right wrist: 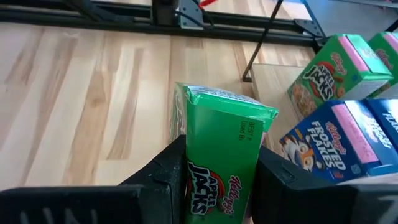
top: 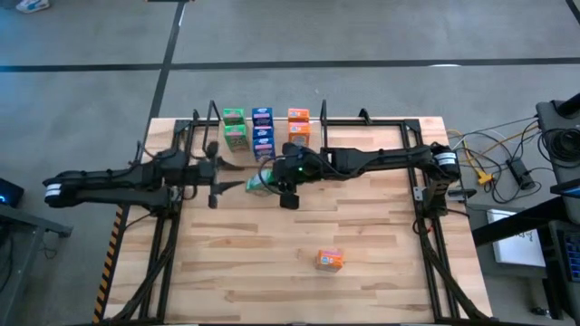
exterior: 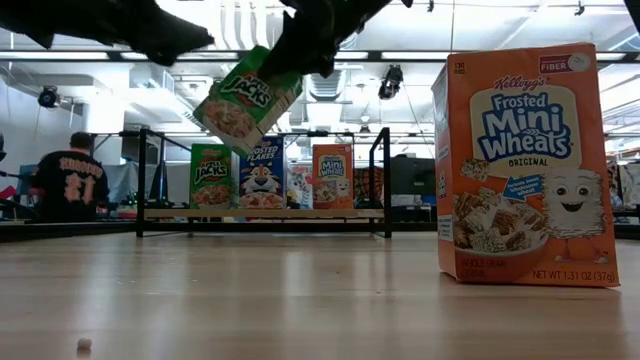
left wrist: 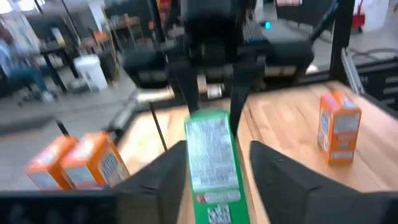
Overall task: Stack cereal on shelf
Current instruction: Put the green cereal box on the shelf aligned with the other green cereal box
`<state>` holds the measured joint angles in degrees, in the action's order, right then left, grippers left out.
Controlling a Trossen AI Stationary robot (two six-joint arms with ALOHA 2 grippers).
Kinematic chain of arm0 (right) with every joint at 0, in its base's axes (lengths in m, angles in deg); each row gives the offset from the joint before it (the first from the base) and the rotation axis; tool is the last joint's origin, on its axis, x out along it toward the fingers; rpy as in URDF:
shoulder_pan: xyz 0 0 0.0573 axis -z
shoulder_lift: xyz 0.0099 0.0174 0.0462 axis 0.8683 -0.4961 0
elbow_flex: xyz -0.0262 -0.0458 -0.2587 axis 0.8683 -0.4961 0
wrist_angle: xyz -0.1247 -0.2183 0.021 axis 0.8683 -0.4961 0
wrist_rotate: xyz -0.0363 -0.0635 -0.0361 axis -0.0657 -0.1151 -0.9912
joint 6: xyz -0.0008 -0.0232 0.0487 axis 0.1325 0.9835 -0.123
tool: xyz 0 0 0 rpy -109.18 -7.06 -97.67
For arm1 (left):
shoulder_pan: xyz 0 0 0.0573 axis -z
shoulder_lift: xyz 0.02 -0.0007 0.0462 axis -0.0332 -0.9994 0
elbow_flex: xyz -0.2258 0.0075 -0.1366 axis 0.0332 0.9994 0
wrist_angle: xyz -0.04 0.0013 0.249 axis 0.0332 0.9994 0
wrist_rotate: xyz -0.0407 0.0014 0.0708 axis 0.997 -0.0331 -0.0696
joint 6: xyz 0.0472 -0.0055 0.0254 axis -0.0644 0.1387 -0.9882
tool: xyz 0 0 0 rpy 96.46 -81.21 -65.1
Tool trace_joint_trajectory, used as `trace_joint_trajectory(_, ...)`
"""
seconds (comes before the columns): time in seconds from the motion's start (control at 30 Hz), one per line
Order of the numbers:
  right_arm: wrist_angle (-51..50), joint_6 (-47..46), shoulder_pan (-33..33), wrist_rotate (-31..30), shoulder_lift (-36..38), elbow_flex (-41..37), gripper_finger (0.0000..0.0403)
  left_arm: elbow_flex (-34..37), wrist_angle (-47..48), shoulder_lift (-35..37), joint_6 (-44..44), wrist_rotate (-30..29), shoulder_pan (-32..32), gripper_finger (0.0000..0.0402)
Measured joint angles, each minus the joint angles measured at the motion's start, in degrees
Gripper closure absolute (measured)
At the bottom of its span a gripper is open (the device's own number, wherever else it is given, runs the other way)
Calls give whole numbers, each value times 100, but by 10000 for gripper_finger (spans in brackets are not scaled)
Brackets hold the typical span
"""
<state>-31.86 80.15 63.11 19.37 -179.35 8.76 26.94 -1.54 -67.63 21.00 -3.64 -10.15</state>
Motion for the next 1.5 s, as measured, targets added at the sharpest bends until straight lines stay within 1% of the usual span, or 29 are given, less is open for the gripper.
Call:
trace_joint_trajectory(0.13,-70,4,2,0,15,0,289,0,12,-374,284,0,1,178)
trace_joint_trajectory(0.23,-106,17,2,-2,37,0,289,0,15,-577,466,-2,2,138)
trace_joint_trajectory(0.33,-150,47,2,0,37,0,289,0,-1,-700,573,-2,6,114)
trace_joint_trajectory(0.43,-151,59,-11,0,37,0,289,0,-62,-829,621,-6,6,107)
trace_joint_trajectory(0.73,-153,59,-26,0,37,0,289,4,-544,-1413,752,-68,-15,114)
trace_joint_trajectory(0.9,-153,59,-26,0,37,0,289,7,-655,-1662,757,-84,-20,115)
trace_joint_trajectory(1.03,-154,60,-26,0,37,0,289,7,-685,-1747,735,-286,-20,126)
trace_joint_trajectory(1.13,-154,61,-26,0,37,0,289,7,-689,-1804,700,-321,-20,145)
trace_joint_trajectory(1.3,-165,65,-24,-15,37,0,288,7,-699,-1885,690,-311,-20,190)
trace_joint_trajectory(1.5,-153,88,-24,-15,35,0,265,7,-689,-1886,684,-308,-20,236)
